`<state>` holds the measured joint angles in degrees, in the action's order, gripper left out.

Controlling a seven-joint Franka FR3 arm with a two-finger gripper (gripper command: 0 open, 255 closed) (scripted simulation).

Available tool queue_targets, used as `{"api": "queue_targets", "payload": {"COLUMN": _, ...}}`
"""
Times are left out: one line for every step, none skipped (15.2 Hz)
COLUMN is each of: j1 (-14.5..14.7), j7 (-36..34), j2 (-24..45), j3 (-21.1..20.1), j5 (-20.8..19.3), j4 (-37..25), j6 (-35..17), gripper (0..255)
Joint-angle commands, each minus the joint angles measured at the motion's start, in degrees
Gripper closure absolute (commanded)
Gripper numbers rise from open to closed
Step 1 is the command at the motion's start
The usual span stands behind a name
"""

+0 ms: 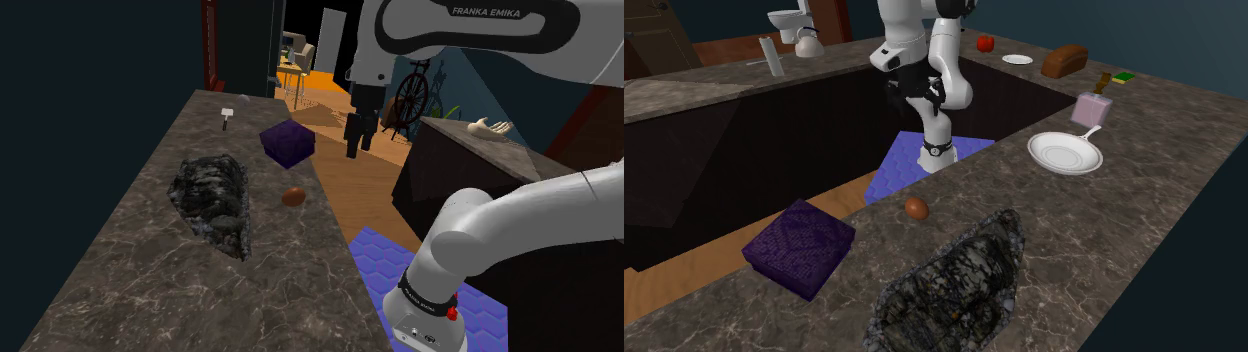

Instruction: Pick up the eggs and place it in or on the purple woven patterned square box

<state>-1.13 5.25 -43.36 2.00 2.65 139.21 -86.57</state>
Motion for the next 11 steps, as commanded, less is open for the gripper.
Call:
{"api": "queue_targets", "payload": {"j1": 0.0, "j7": 0.0, "j2": 0.0, "j3": 0.0, "j5": 0.0, "j4": 0.0, "j6": 0.0, "gripper": 0}}
{"api": "queue_targets", "payload": {"j1": 0.27, "j7": 1.0, "j2": 1.45, "j3": 0.28, "j5": -0.1, "j4": 0.57, "j6": -2.04, "gripper": 0}}
{"api": "queue_targets", "payload": {"j1": 0.55, "j7": 2.0, "j2": 2.99, "j3": 0.54, "j5": -0.18, "j4": 1.05, "j6": -4.08, "gripper": 0}}
{"api": "queue_targets", "payload": {"j1": 0.83, "j7": 2.99, "j2": 4.6, "j3": 0.8, "j5": -0.23, "j4": 1.45, "j6": -6.11, "gripper": 0}}
{"api": "queue_targets", "payload": {"j1": 1.12, "j7": 3.99, "j2": 6.29, "j3": 1.05, "j5": -0.25, "j4": 1.76, "j6": -8.12, "gripper": 0}}
{"api": "queue_targets", "payload": {"j1": 1.41, "j7": 4.98, "j2": 8.04, "j3": 1.28, "j5": -0.25, "j4": 1.98, "j6": -10.12, "gripper": 0}}
{"api": "queue_targets", "payload": {"j1": 1.7, "j7": 5.98, "j2": 9.86, "j3": 1.5, "j5": -0.22, "j4": 2.12, "j6": -12.09, "gripper": 0}}
{"api": "queue_targets", "payload": {"j1": 2.0, "j7": 6.97, "j2": 11.75, "j3": 1.71, "j5": -0.16, "j4": 2.16, "j6": -14.04, "gripper": 0}}
{"api": "queue_targets", "payload": {"j1": 2.31, "j7": 7.96, "j2": 13.69, "j3": 1.92, "j5": -0.08, "j4": 2.12, "j6": -15.96, "gripper": 0}}
{"api": "queue_targets", "payload": {"j1": 2.62, "j7": 8.96, "j2": 15.68, "j3": 2.09, "j5": 0.04, "j4": 2.0, "j6": -17.84, "gripper": 0}}
{"api": "queue_targets", "payload": {"j1": 2.92, "j7": 9.97, "j2": 17.73, "j3": 2.26, "j5": 0.18, "j4": 1.79, "j6": -19.68, "gripper": 0}}
